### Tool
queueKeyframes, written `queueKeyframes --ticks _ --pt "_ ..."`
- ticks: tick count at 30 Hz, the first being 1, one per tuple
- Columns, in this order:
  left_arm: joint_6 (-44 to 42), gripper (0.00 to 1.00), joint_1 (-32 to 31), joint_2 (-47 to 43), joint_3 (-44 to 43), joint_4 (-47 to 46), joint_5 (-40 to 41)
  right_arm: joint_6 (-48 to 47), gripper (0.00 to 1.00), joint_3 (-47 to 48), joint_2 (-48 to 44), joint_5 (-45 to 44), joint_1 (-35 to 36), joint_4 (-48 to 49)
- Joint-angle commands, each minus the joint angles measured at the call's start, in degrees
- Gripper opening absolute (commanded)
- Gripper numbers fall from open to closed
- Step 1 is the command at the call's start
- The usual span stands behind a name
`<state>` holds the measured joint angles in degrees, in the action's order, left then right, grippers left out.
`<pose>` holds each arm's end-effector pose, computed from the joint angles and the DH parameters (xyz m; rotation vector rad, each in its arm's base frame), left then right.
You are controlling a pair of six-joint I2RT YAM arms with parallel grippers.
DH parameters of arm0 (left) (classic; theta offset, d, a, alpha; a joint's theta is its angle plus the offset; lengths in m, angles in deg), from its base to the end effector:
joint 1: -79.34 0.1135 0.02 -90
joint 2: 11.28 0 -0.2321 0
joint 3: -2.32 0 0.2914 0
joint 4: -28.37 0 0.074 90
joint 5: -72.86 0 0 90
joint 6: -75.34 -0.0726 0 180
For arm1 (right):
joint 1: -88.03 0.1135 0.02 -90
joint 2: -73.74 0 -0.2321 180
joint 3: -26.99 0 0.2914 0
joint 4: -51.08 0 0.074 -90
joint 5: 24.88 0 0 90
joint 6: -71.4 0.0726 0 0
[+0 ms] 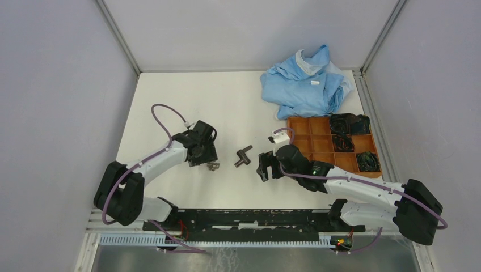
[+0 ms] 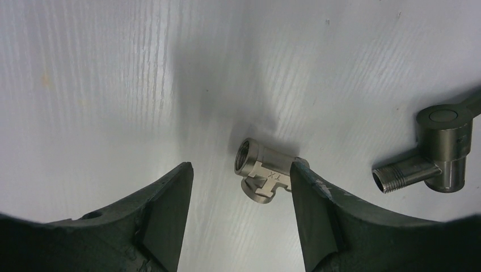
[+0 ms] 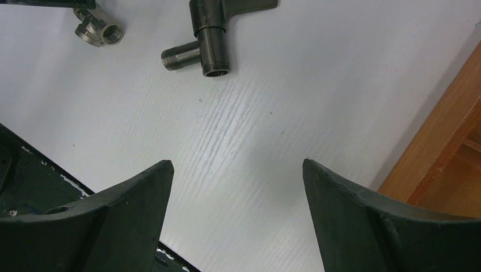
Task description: Install the water faucets
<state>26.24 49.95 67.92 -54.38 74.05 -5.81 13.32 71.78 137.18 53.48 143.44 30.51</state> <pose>0.2681 -0.1346 0.0952 -0.3242 2.6982 -0.0811 0.1851 0.2426 0.1362 -0.3598 2.2783 0.5851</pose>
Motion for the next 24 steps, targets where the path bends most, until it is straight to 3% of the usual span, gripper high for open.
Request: queueKeyframes --ticks 1,8,13,20,24 --pt "3.66 0.70 0.32 -4.06 1.25 0.63 1.83 2.29 0.90 2.56 -1.49 -0.41 0.80 1.22" --pt "0.50 0.56 0.77 -1.22 1.86 -4.50 -6.02 2.70 0.90 3.14 -0.11 -0.36 2.02 1.83" --pt "7.79 0.45 -0.08 -1.89 5.99 -10.55 -12.74 3.02 0.90 2.45 -1.22 -1.68 2.11 1.42" --pt "25.08 0.44 -5.91 -10.35 9.90 -15.09 -11.71 4.00 0.87 4.36 0.52 -4.64 2.37 -0.44" --pt "25.87 0.57 -6.49 -13.55 7.00 -8.77 -8.24 4.59 0.80 6.45 3.28 -5.85 4.01 -0.34"
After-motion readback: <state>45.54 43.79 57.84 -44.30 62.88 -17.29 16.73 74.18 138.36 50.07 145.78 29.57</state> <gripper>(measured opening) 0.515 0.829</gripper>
